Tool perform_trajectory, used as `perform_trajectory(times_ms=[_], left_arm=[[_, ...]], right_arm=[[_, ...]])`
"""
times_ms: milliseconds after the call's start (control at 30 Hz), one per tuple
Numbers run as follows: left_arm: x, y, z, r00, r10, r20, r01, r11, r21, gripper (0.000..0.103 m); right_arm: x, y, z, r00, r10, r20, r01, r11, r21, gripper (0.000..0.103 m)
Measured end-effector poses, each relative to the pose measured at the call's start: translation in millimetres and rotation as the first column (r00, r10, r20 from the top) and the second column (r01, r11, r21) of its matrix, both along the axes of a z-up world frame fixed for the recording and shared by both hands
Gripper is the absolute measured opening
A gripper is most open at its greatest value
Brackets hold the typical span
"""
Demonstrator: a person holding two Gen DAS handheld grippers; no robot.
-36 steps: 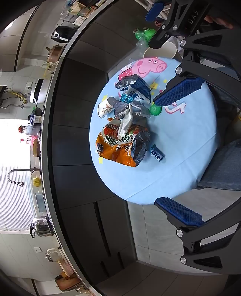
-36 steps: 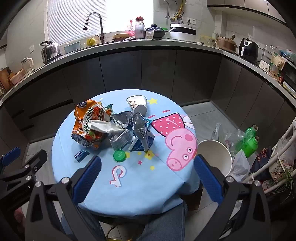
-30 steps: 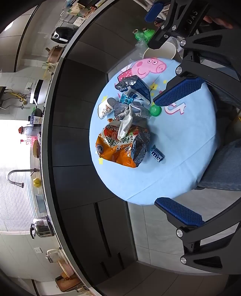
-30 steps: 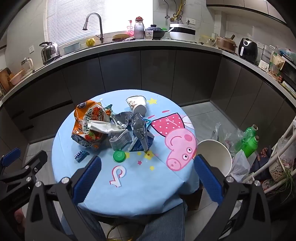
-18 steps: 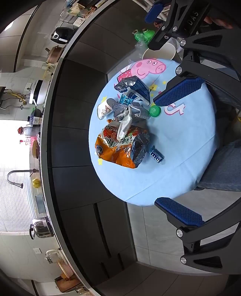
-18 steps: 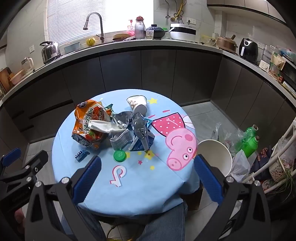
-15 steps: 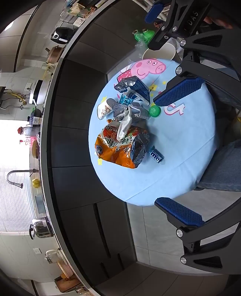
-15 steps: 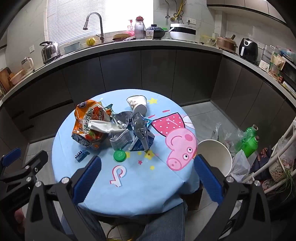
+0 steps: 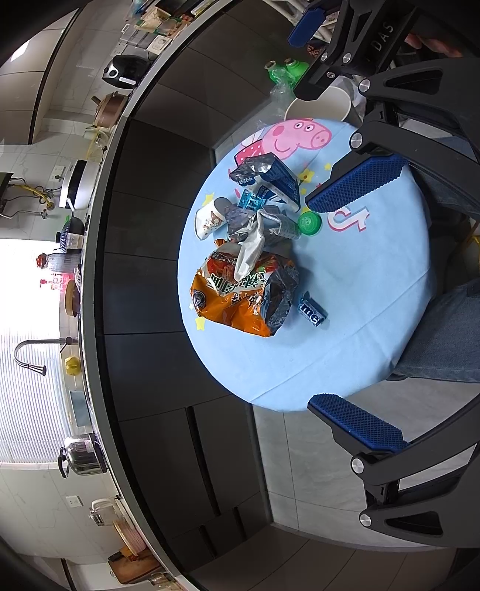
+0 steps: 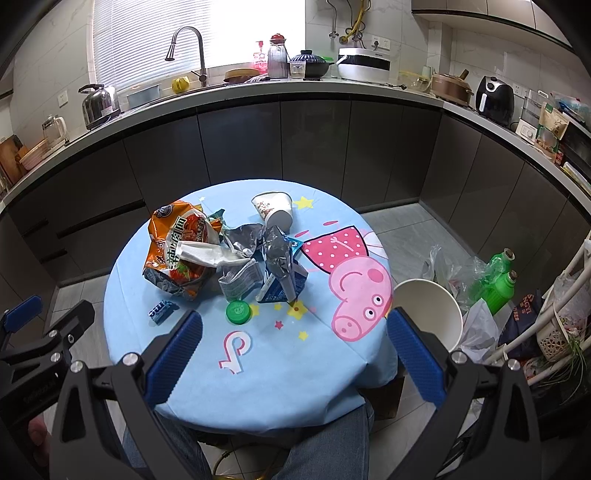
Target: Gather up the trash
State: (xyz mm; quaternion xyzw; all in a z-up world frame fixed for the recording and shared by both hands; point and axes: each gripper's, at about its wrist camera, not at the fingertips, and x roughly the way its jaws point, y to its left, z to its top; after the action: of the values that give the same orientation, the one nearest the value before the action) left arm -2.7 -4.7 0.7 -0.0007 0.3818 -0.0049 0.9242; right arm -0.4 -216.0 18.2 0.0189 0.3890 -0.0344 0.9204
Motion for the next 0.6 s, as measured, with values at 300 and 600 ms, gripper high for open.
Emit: perform_trajectory(times_ms=[300,600], left_arm=[[-0.1,-0.3,0.8,1.0,-0.001,0.001,0.001,1.0,-0.002,0.095],[-0.5,-0.2,5.2,1.0,-0.002,0.004,0.002,1.0,-0.006,0.094]], right_arm=[[-0.8,0.0,1.9,1.0,0.0,0.002,0.0,1.0,0.0,0.1],[-1.4,0.8,2.3,1.0,0.0,0.003,0.0,1.0,0.0,0.1]])
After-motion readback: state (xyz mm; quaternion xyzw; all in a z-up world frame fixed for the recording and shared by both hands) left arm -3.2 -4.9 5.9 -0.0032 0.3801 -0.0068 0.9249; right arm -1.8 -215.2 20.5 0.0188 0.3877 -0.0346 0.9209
